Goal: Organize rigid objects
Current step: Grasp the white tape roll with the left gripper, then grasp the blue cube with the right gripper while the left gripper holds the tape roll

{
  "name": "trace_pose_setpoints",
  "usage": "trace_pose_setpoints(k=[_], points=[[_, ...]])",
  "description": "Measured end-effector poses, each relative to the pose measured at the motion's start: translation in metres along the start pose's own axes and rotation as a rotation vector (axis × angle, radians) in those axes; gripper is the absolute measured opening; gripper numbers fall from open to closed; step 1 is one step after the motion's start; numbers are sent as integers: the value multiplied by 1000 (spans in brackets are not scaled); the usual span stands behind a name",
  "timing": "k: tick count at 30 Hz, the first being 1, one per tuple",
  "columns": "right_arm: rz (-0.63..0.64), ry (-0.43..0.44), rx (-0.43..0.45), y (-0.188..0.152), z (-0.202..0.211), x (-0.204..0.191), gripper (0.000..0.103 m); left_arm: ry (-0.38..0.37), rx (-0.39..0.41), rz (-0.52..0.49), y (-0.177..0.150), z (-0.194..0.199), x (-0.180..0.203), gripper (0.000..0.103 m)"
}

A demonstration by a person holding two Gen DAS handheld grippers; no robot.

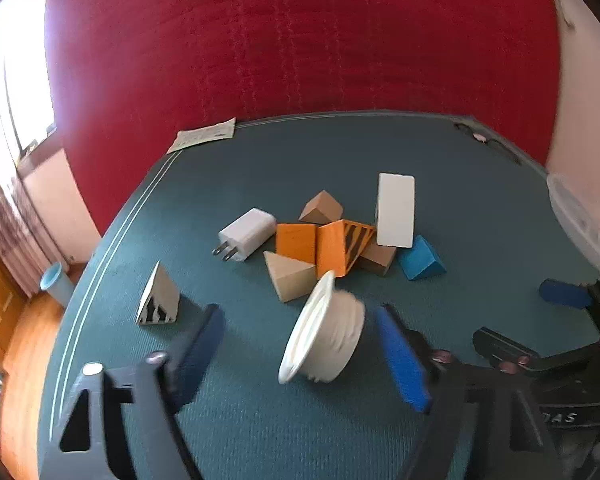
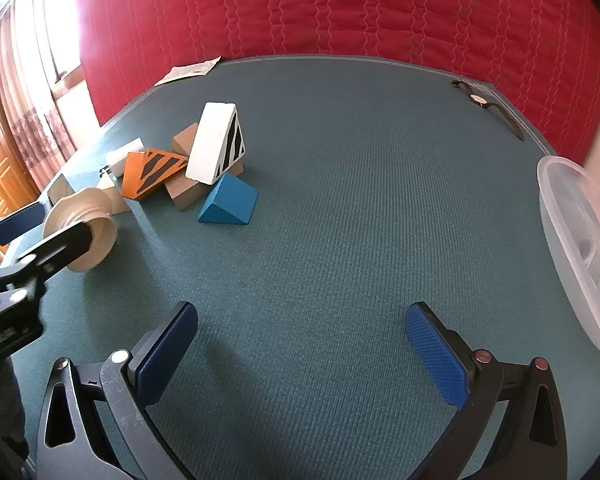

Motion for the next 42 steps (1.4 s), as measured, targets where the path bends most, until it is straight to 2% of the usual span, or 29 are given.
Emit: trace_pose_setpoints(k=[2, 4, 5, 7, 8, 15, 18, 20, 25, 27, 34, 38, 42], points=[[-2, 2, 0, 0, 0, 0, 103, -8, -16, 0, -2, -7, 2, 63], [-9, 6, 3, 1, 1, 0, 103, -19, -34, 15, -6, -11, 2, 49], [-11, 8, 4, 1, 1, 1, 103, -22, -39, 20, -6, -12, 3, 45], [-13, 9, 5, 1, 1, 1, 103, -34, -48, 32, -10, -12, 3, 30], [-14, 9, 5, 1, 1, 1, 103, -42, -50, 42, -12, -12, 3, 28], [-17, 28, 2, 3, 1, 6, 103, -60, -32, 106, -14, -6, -6, 26], [41, 52, -15, 6, -1, 0, 93, -66, -30, 119, -17, -2, -12, 26], [89, 84, -23, 10, -4, -7, 85, -69, -28, 123, -18, 0, -14, 26], [147, 160, -6, 26, -22, -14, 77, -77, -29, 123, -20, 1, -15, 26], [134, 219, -11, 33, -32, -15, 77, -75, -30, 124, -20, 0, -15, 26], [184, 318, 18, 52, -50, -27, 74, -69, -34, 133, -22, -1, -15, 27], [219, 361, 21, 54, -57, -36, 71, -71, -42, 146, -23, -2, -18, 27], [193, 437, 5, 53, -55, -34, 67, -70, -57, 162, -25, -2, -18, 27]])
Point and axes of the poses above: each gripper's, at about its wrist camera, not at the fingertips, and z roughly against the way its jaws point, x to its right, y to its top, the point moved 4 cm from there along -z, roughly the way its jaws point, and after that the axes turned 14 degrees about x, right-handed, at the moved point
